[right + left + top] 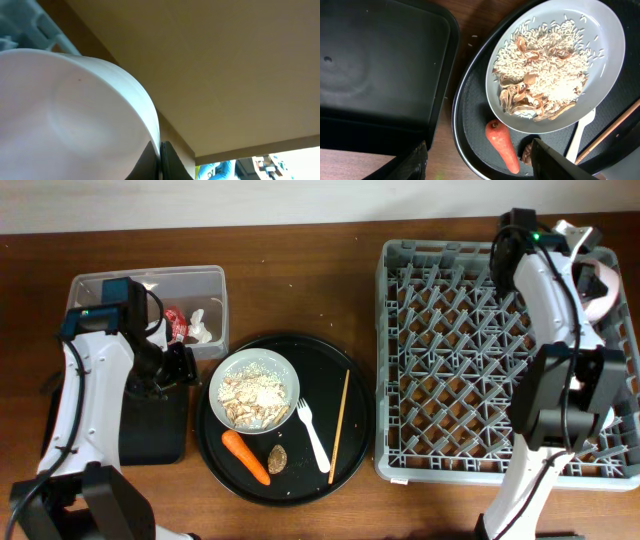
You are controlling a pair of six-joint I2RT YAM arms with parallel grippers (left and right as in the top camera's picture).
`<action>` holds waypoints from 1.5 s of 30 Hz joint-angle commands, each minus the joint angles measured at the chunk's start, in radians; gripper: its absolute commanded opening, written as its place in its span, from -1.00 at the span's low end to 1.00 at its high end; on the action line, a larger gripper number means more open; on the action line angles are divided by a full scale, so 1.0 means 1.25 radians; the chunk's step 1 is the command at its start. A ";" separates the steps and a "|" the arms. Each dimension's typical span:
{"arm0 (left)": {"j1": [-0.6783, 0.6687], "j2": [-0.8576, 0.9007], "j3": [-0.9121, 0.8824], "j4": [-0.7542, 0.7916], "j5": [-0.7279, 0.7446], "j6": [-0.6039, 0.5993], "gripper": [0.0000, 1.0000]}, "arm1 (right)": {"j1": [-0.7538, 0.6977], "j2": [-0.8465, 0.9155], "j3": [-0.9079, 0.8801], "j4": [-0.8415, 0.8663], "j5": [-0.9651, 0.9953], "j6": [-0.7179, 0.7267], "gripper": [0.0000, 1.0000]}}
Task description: Sort waste into correct bins and load items into the dishwasher rack
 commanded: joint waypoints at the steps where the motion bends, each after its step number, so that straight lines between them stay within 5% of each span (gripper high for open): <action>1: 0.003 -0.013 0.006 0.002 0.003 -0.010 0.31 | 0.018 0.025 -0.010 0.000 -0.035 0.007 -0.92; 12: 0.003 -0.013 0.006 0.005 0.003 -0.010 0.31 | 0.019 0.023 -0.029 0.006 0.105 0.007 -0.92; 32: 0.003 -0.013 0.006 0.005 0.003 -0.010 0.31 | 0.032 0.028 -0.070 0.030 -0.031 0.009 -0.91; 36: 0.003 -0.013 0.006 0.005 0.003 -0.010 0.31 | 0.065 0.028 -0.070 0.042 -0.060 0.009 -0.80; 40: 0.003 -0.013 0.006 0.005 0.003 -0.010 0.32 | 0.092 0.028 -0.070 0.044 -0.149 0.009 -0.41; 45: 0.003 -0.013 0.006 0.005 0.003 -0.010 0.31 | 0.107 0.028 -0.070 0.014 -0.214 0.006 -0.20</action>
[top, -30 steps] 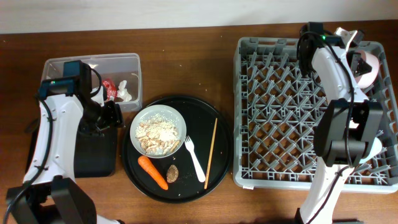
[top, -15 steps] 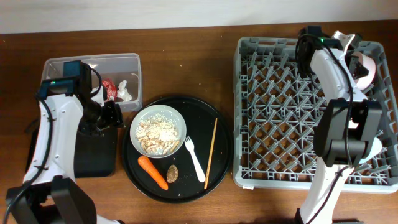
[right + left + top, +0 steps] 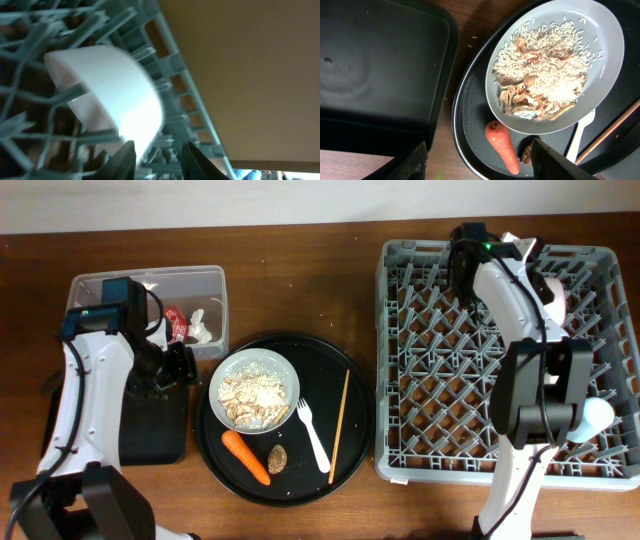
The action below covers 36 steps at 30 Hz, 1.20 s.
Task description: Sort waste into correct bins and load items into the dishwasher rack
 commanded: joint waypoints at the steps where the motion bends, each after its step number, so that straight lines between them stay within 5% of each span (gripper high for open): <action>1: 0.003 -0.013 0.006 0.003 0.003 -0.010 0.32 | 0.013 0.011 -0.006 -0.038 -0.058 0.008 -0.14; 7: 0.003 -0.013 0.006 0.005 0.003 -0.010 0.32 | 0.036 -0.036 -0.006 -0.099 -0.125 0.032 -0.05; 13: 0.003 -0.013 0.006 0.005 0.002 -0.010 0.32 | 0.030 -0.205 -0.006 -0.106 -0.401 0.030 -0.03; 16: 0.003 -0.013 0.006 0.005 0.002 -0.010 0.32 | 0.021 -0.297 -0.006 -0.131 -0.551 0.017 0.22; 24: -0.002 -0.013 0.004 0.004 0.003 -0.010 0.32 | 0.020 -0.403 -0.006 -0.277 -1.089 -0.288 0.40; 36: -0.352 -0.008 -0.011 0.160 0.002 -0.011 0.30 | 0.002 -0.403 -0.006 -0.474 -1.056 -0.355 0.36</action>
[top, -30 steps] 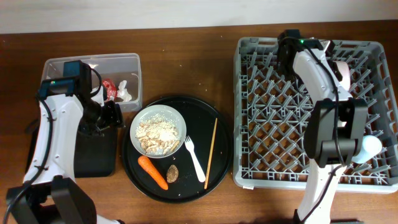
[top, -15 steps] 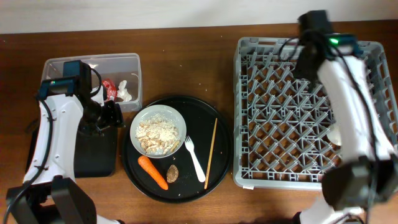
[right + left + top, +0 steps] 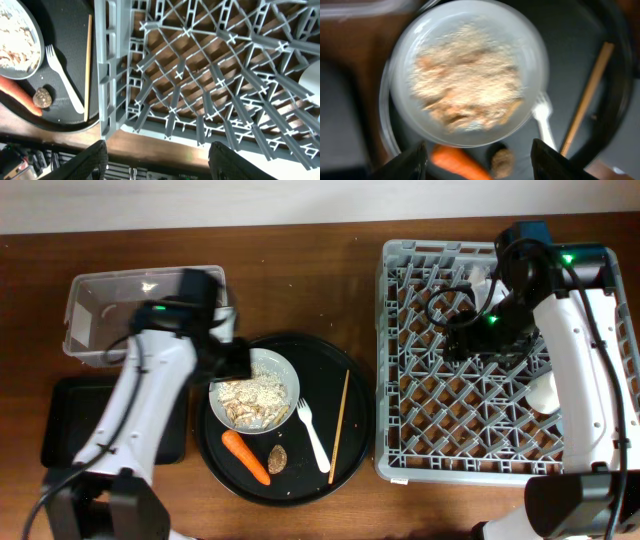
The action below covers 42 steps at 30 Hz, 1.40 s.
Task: Sort waste into correct bins and load items into the dishwasher rack
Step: 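Grasp the white plate of rice with the left gripper and lift, then carry the plate left over the black rectangular tray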
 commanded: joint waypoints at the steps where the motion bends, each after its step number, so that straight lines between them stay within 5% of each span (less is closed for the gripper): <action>1: -0.124 -0.003 -0.016 0.067 0.005 -0.010 0.30 | -0.006 0.000 0.002 -0.007 -0.012 -0.017 0.36; 9: -0.276 0.117 -0.024 0.150 -0.079 -0.104 0.30 | -0.005 0.000 0.002 -0.007 -0.013 -0.017 0.36; 23: -0.288 0.302 -0.024 0.236 -0.123 -0.169 0.14 | -0.005 0.000 0.002 -0.006 -0.013 -0.017 0.36; 34: -0.288 0.309 -0.038 0.244 -0.166 -0.169 -0.64 | -0.005 0.000 0.002 -0.006 -0.012 -0.017 0.36; 42: -0.288 0.310 -0.042 0.244 -0.166 -0.169 -0.98 | -0.005 0.000 0.002 -0.006 -0.012 -0.017 0.36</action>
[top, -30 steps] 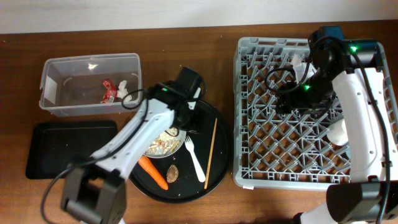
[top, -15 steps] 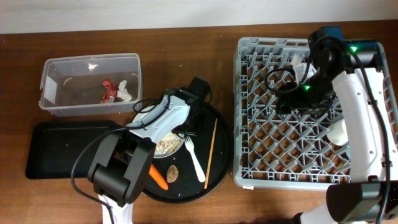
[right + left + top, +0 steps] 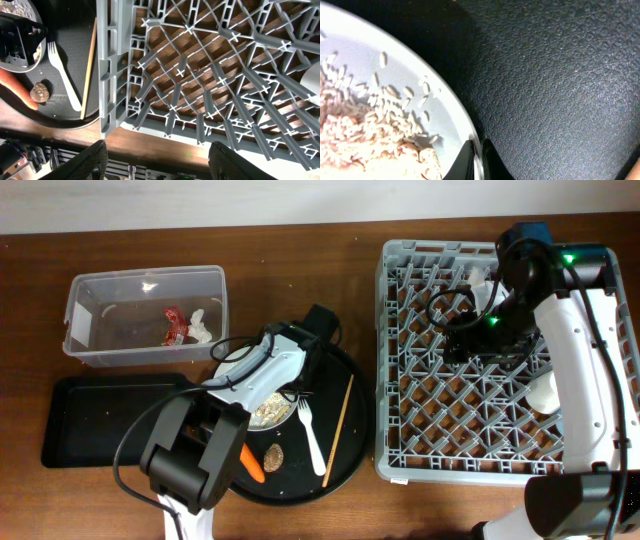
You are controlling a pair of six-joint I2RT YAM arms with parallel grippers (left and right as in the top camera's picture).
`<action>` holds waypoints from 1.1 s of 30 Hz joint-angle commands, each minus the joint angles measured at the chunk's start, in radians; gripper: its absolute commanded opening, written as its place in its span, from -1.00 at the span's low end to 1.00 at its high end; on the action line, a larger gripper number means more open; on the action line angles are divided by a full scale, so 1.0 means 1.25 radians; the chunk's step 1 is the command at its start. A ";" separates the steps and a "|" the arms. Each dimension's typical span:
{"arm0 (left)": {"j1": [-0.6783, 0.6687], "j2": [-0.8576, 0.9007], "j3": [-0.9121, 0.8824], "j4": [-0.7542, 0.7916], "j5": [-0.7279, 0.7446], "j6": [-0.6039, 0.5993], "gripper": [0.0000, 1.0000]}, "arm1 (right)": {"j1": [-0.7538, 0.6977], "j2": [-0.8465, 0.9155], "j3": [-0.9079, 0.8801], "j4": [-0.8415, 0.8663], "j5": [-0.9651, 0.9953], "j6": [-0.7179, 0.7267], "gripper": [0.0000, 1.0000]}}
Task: Sort waste into correct bins and load items into the dishwasher rack
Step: 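Carry the plate left over the black rectangular tray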
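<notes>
A white bowl of rice and scraps (image 3: 380,115) stands on the round black tray (image 3: 545,75). My left gripper (image 3: 476,159) is shut on the bowl's right rim, one finger inside and one outside. Overhead, the left gripper (image 3: 300,375) and its arm cover most of the bowl (image 3: 268,410). On the tray lie a white fork (image 3: 308,425), a chopstick (image 3: 342,412), a carrot (image 3: 252,463) and a brown lump (image 3: 270,457). My right gripper (image 3: 462,345) hangs open and empty above the grey dishwasher rack (image 3: 385,360). A white cup (image 3: 545,392) lies in the rack.
A clear bin (image 3: 80,300) with a red wrapper (image 3: 172,325) and white tissue stands at the back left. A flat black bin (image 3: 100,430) lies in front of it. The right wrist view shows the rack's front edge (image 3: 150,120) and the table edge.
My left gripper was open above the rice bowl. Now it is lower and shut on the bowl's right rim. The right arm has not moved.
First my right gripper held a white cup at the rack's far right while the left hung open over the black bin. Then the cup lay among the rack's tines, let go. Later the right gripper stood open over the rack and the left above the bowl, now gripping its rim.
</notes>
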 commanded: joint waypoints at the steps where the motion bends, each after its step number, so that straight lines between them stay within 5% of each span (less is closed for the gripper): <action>1: 0.000 0.018 -0.020 0.004 0.008 0.009 -0.99 | -0.004 0.000 0.002 0.000 -0.007 -0.002 0.36; 21: -0.001 0.000 0.089 -0.188 -0.004 0.009 -0.99 | -0.004 0.000 0.002 0.000 -0.006 -0.002 0.36; 33: 0.000 -0.125 0.090 -0.261 -0.056 0.000 -0.99 | -0.004 0.000 0.002 0.000 -0.006 -0.002 0.36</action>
